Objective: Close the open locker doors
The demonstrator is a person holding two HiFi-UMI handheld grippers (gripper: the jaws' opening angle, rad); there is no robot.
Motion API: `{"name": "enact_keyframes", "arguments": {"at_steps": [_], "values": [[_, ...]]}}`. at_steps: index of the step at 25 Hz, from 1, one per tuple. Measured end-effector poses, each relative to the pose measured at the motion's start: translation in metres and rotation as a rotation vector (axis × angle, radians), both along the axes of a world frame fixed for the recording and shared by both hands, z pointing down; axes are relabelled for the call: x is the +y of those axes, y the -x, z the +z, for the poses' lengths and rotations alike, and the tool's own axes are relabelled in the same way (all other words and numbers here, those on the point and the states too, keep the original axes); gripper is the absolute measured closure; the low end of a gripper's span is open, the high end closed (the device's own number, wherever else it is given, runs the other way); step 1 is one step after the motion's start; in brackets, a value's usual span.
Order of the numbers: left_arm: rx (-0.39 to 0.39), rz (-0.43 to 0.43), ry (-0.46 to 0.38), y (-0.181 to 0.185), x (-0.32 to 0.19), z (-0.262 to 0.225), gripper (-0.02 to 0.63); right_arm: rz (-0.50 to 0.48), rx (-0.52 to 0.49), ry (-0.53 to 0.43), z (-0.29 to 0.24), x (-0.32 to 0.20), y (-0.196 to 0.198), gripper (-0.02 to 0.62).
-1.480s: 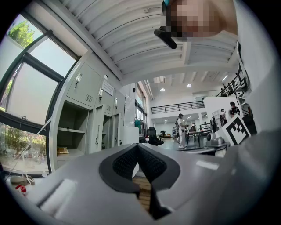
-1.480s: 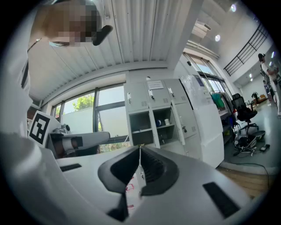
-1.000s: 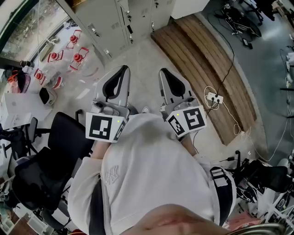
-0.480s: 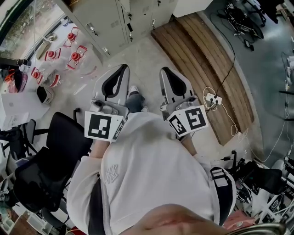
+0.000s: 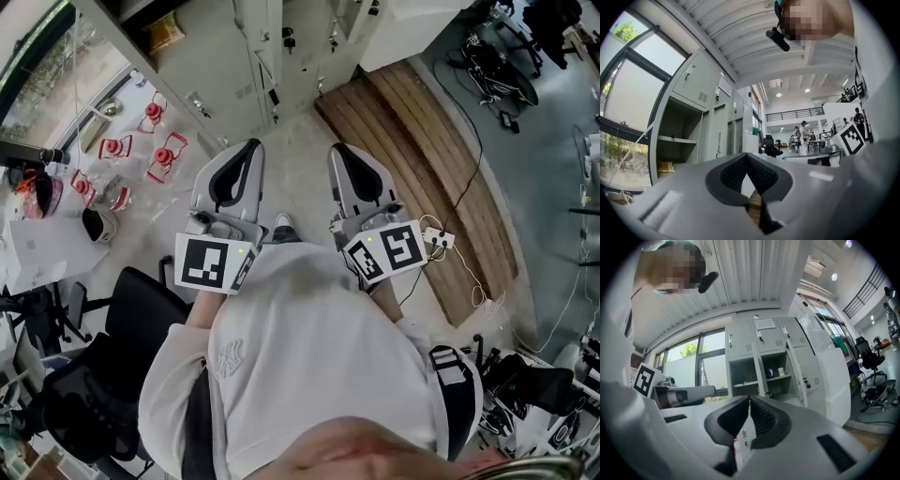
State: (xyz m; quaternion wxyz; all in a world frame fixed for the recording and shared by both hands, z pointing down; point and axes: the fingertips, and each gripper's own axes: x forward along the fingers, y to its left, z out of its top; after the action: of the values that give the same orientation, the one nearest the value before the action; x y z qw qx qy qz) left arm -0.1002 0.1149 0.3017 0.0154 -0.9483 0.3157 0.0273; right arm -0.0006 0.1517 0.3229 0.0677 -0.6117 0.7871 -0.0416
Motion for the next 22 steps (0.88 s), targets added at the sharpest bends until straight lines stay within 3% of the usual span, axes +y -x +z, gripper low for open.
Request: {"name": "enact_keyframes", "arguments": {"at_steps": [9, 16, 22], "values": [[0.014, -0.061, 0.003, 0.006, -0.054, -0.001, 0.621, -0.06, -0.02, 0.021, 0.006, -0.055, 0.007, 0.578], [0.007, -0.143, 0.008, -0.007, -0.092, 0.003, 0.621, -0.125, -0.02, 0.008, 0.006, -0.103, -0.016, 0.578], [0.021, -0.259, -0.025, -0.027, -0.139, -0.007, 0.621, -0.263, -0.015, -0.03, -0.007, -0.156, -0.04, 0.578]]}}
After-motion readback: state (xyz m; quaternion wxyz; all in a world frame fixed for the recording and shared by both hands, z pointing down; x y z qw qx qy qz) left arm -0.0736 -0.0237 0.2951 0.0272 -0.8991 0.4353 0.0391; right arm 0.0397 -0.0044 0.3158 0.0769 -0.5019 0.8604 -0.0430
